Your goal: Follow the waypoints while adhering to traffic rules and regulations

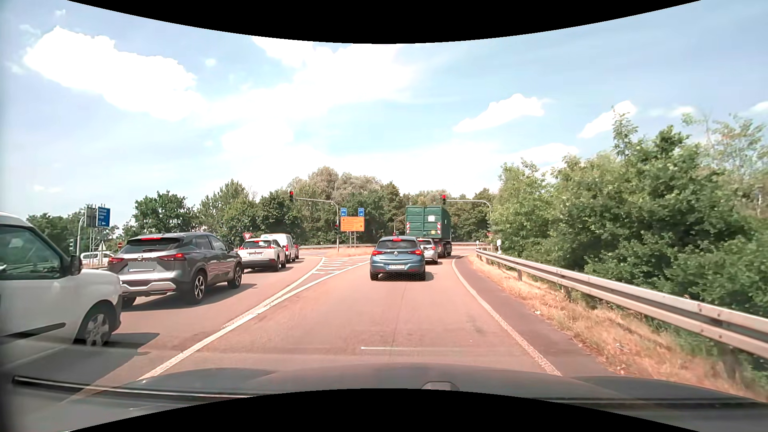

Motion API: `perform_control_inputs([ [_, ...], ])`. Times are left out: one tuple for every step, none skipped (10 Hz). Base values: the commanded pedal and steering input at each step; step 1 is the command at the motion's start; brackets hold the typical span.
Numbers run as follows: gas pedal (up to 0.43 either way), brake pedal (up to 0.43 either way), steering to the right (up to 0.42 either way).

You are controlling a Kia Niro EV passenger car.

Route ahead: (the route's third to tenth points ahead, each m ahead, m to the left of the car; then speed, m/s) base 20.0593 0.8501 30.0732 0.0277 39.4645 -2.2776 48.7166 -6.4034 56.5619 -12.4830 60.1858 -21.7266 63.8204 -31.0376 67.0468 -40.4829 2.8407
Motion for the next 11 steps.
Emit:
perform_control_inputs([
  [0.0,0.079,0.012],
  [0.0,0.085,0.013],
  [0.0,0.079,0.012],
  [0.0,0.079,0.012],
  [0.0,0.079,0.012],
  [0.0,0.079,0.011],
  [0.0,0.085,0.011],
  [0.0,0.079,0.011],
  [0.0,0.085,0.011],
  [0.0,0.098,0.011],
  [0.0,0.11,0.011],
])
